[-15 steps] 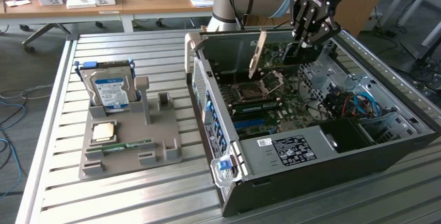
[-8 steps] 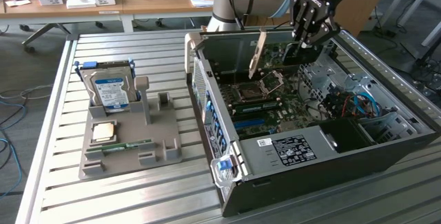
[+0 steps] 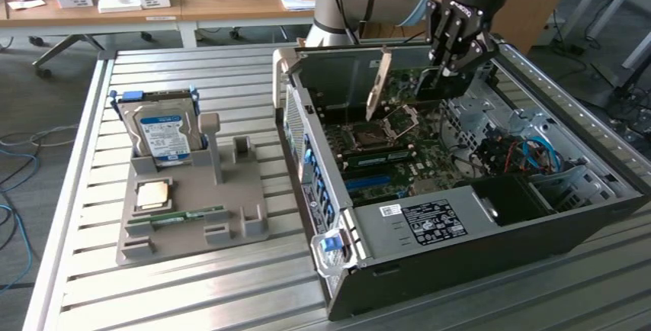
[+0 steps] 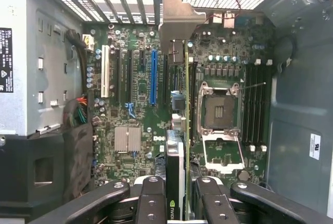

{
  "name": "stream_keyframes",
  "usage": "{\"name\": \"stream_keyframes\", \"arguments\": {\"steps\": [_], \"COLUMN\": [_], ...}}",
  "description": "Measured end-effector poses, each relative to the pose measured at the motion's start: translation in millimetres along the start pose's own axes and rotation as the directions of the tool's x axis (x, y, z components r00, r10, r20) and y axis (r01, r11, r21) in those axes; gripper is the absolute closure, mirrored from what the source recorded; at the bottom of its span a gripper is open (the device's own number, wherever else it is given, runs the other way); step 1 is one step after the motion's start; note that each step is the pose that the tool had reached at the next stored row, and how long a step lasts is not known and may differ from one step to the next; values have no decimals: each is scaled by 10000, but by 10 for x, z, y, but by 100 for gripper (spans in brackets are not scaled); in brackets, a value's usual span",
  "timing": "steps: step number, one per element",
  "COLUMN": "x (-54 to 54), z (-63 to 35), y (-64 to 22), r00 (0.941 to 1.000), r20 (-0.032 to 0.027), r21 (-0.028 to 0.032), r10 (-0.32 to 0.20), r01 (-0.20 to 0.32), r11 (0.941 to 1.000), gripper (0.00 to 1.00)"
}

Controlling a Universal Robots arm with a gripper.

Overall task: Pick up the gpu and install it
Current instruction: 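Insert the gpu into the slot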

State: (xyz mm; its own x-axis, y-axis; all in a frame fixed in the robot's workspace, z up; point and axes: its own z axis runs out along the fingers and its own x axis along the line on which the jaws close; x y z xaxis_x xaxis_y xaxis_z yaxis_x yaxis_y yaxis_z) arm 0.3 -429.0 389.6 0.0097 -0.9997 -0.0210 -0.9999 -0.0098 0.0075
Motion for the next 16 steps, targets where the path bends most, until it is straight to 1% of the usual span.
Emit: {"name": "stream_keyframes", "arguments": {"steps": [7,10,13,16], "x": [2,2,3,7], "z": [78,88,95,104], "y": [4,5,5,6], "r00": [10000,10000,9995,9992], "r20": [-1,-1,2,5], "r21": [5,6,11,13], "r10": [16,81,323,397], "r01": [-16,-81,-323,-397], "r11": [10000,10000,9995,9992], "gripper": [73,73,73,73]}}
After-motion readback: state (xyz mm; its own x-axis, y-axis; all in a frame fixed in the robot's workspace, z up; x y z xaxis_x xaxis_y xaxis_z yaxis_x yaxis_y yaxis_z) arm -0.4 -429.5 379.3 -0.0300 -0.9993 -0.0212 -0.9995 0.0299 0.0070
